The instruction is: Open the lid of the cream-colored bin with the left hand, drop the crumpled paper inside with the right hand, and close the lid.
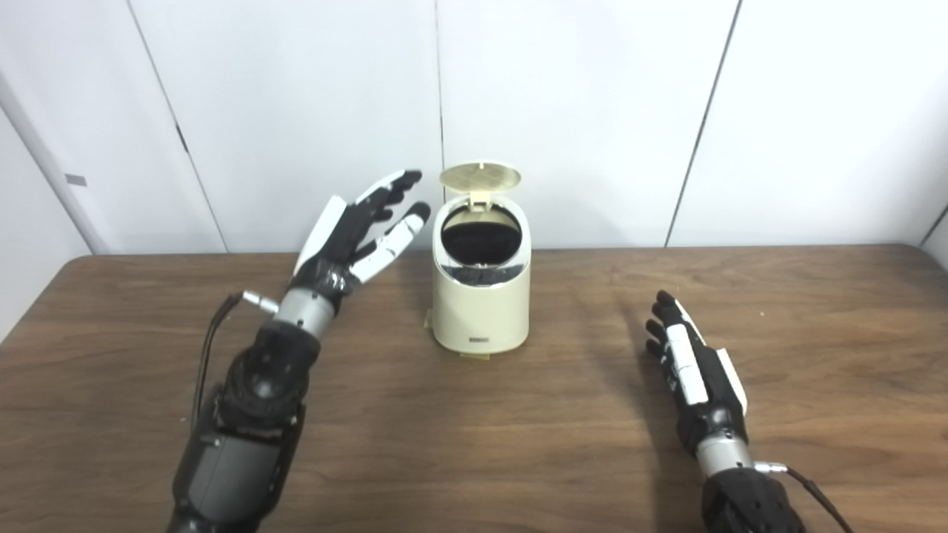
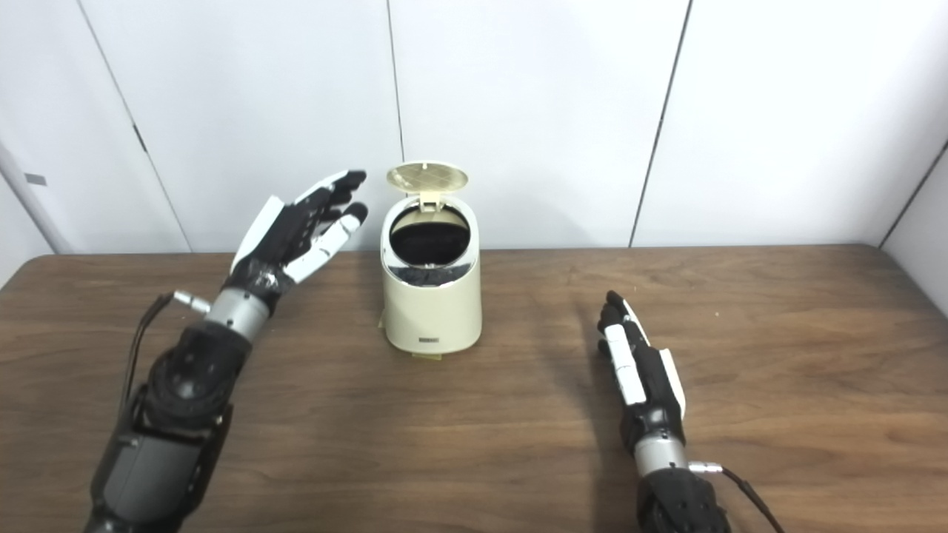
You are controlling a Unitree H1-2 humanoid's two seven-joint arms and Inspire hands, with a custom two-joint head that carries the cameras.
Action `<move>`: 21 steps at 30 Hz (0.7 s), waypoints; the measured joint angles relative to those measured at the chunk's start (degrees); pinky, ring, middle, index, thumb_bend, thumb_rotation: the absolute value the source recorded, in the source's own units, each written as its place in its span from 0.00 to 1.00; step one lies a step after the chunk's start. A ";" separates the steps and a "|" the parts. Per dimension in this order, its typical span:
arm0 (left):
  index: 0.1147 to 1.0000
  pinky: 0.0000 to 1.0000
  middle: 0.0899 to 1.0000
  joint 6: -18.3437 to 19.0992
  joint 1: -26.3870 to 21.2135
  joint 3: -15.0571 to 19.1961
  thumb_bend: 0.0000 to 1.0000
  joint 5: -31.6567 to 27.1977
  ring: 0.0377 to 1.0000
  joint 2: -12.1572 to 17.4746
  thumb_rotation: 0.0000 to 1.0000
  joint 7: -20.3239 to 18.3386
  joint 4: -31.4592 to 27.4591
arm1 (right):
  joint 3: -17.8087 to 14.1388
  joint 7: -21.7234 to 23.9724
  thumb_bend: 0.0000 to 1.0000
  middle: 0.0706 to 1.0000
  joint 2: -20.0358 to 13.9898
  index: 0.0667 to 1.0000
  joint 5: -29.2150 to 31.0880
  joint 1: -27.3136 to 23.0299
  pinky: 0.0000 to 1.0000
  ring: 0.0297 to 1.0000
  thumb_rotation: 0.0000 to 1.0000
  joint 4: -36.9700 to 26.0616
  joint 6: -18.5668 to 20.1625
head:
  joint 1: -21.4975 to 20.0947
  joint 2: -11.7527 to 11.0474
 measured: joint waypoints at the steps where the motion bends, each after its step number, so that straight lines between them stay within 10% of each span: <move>1: 0.94 0.89 0.95 -0.42 -1.00 -0.83 0.49 0.92 0.94 0.33 0.69 -0.43 0.54 | -0.05 -0.05 0.58 0.94 0.00 0.93 0.24 0.02 0.93 0.93 0.87 0.04 -0.20 | 0.09 -0.09; 21: 0.96 0.87 0.97 -5.20 -9.59 -7.89 0.56 16.79 0.97 -0.55 0.66 0.25 9.59 | 4.69 0.16 0.54 0.91 -2.36 0.96 -3.43 0.77 0.82 0.87 0.93 -1.17 0.20 | 0.09 -0.26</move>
